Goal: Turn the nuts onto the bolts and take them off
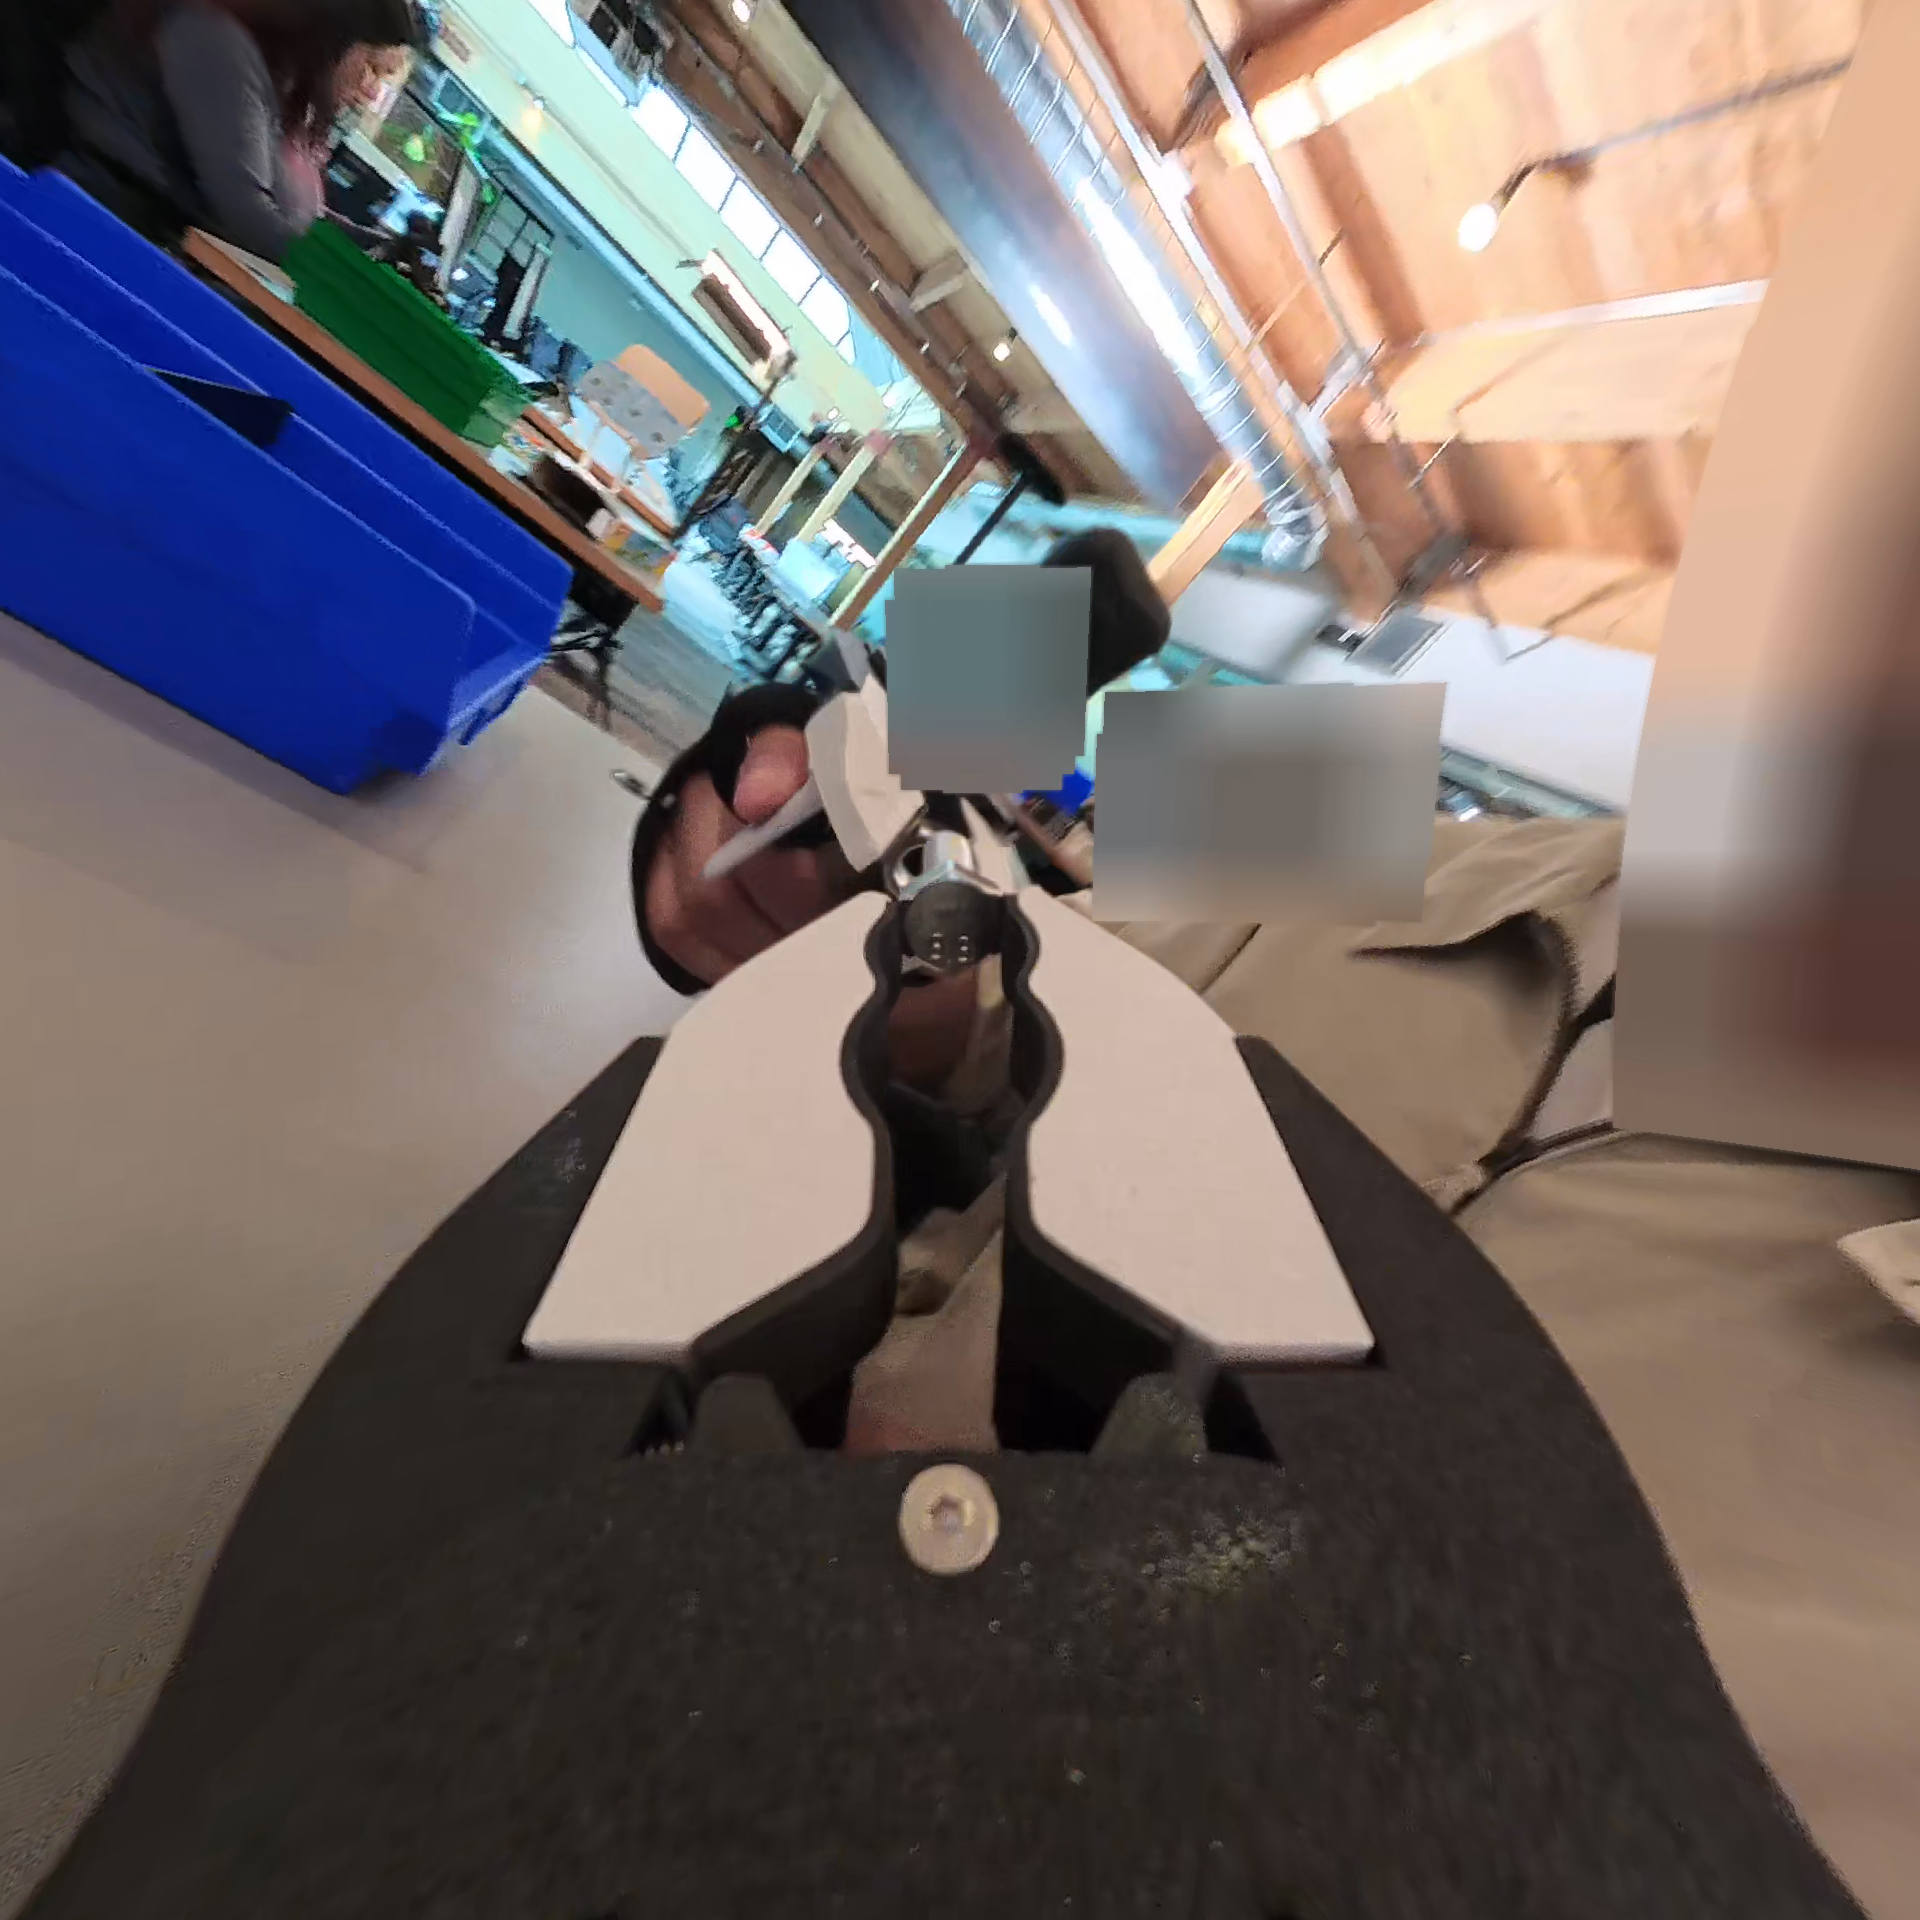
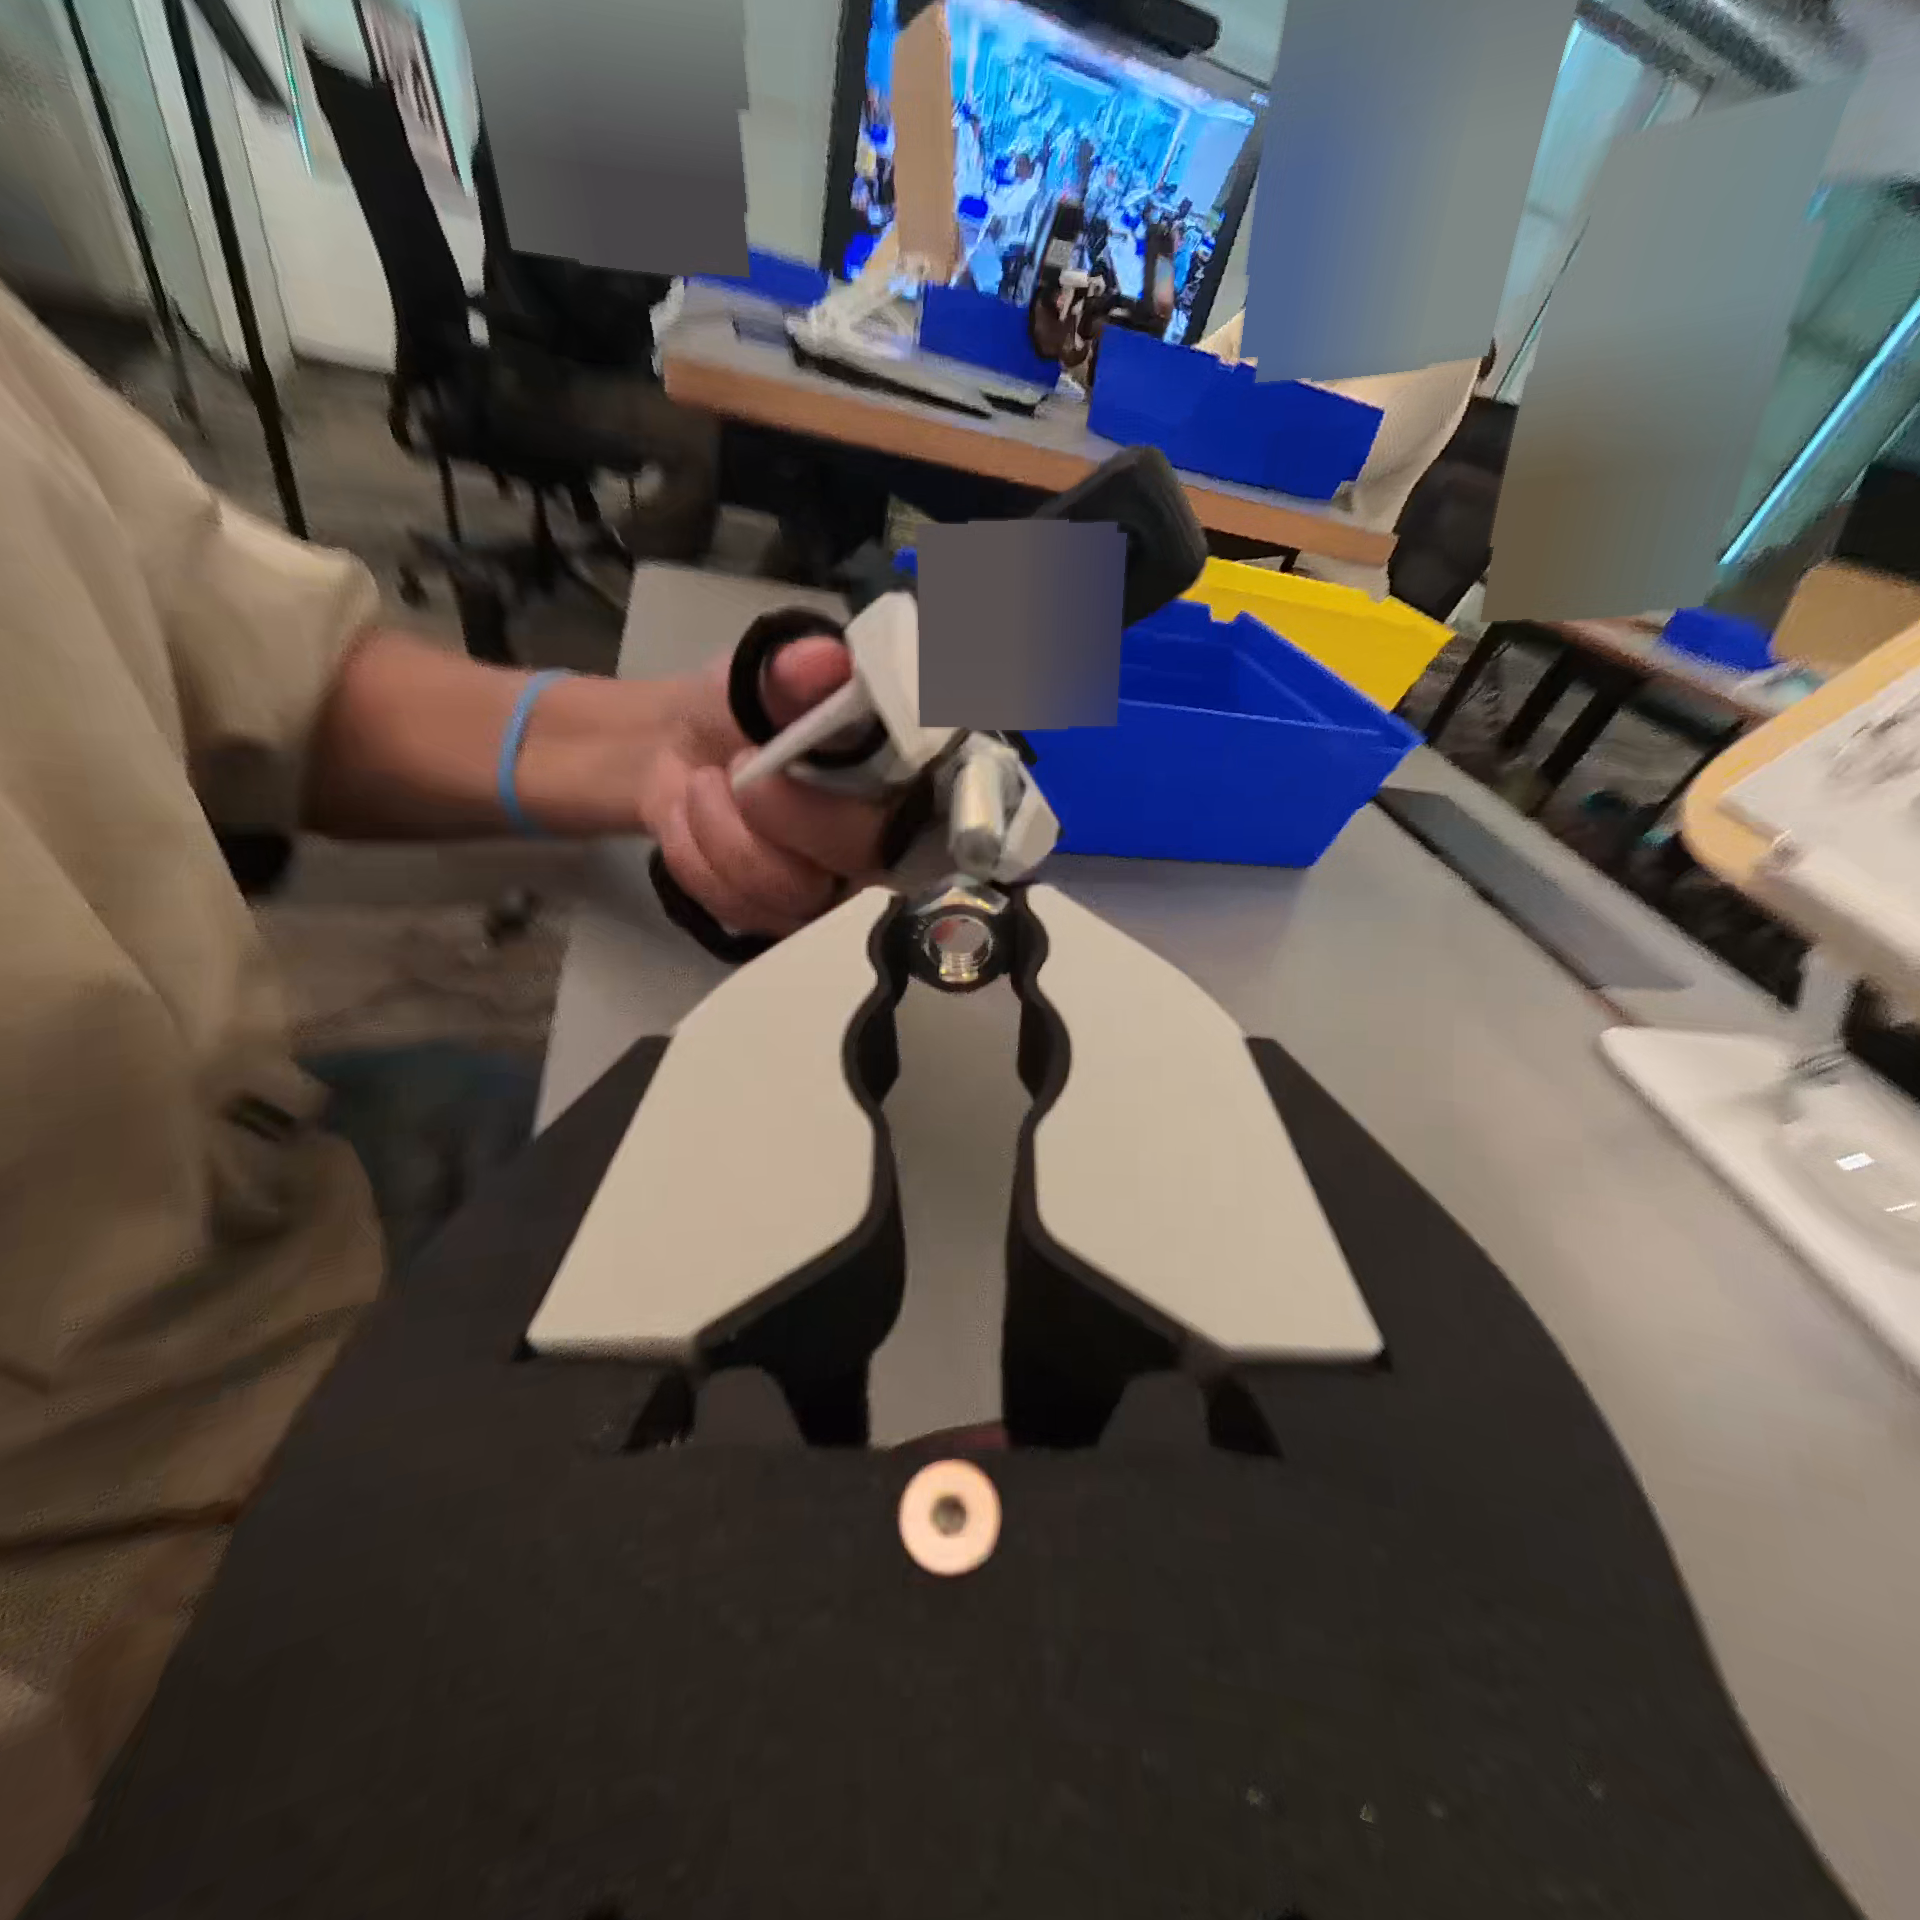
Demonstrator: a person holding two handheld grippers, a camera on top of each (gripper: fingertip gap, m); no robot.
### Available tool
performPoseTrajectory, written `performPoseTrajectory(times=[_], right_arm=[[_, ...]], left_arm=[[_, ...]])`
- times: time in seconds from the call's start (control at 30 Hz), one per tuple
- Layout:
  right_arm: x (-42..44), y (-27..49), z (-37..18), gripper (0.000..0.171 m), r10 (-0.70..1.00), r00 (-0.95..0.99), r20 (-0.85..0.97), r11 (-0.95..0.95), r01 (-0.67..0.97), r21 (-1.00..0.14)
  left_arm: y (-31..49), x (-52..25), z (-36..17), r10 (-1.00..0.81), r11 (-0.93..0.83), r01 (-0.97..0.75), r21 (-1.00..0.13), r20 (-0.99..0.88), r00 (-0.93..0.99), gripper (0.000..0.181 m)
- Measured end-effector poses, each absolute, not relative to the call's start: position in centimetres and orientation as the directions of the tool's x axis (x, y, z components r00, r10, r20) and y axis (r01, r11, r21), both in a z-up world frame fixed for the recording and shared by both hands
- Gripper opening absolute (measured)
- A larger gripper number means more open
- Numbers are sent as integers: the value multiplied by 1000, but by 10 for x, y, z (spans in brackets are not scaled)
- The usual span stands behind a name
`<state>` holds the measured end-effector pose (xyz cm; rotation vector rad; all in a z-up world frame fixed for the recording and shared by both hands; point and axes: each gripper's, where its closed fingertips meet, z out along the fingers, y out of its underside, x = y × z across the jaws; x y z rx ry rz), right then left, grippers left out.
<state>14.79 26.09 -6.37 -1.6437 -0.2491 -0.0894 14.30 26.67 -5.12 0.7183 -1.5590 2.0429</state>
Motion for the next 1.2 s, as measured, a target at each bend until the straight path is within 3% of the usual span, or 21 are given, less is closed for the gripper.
performPoseTrajectory(times=[0.1,0.23,0.4,0.5,0.6,0.7,0.8,1.2], right_arm=[[149,253,-59,19,130,931,342,-79,354,-932],[159,248,-57,18,107,934,342,-113,353,-929],[202,249,-80,19,-118,989,92,-149,74,-986],[223,258,-101,19,-249,967,-52,-116,-83,-990],[239,266,-123,19,-389,921,-3,-171,-76,-982],[246,266,-122,18,-478,877,46,-139,-24,-990],[243,262,-117,18,-504,857,110,-135,48,-990],[245,262,-120,18,-489,871,54,-115,-3,-993]], left_arm=[[274,149,-50,72,-280,-670,-688,681,-729,17],[277,153,-58,-14,-263,-617,-742,642,-767,17],[300,192,-100,-536,-103,-397,-912,387,-750,18],[327,211,-109,-774,18,-253,-967,147,-616,17],[359,225,-117,-926,100,-213,-972,-13,-376,18],[383,225,-122,-981,27,-181,-983,9,-192,18],[395,221,-118,-991,-22,-149,-989,41,-128,18],[382,222,-125,-981,-16,-183,-983,51,-187,18]])
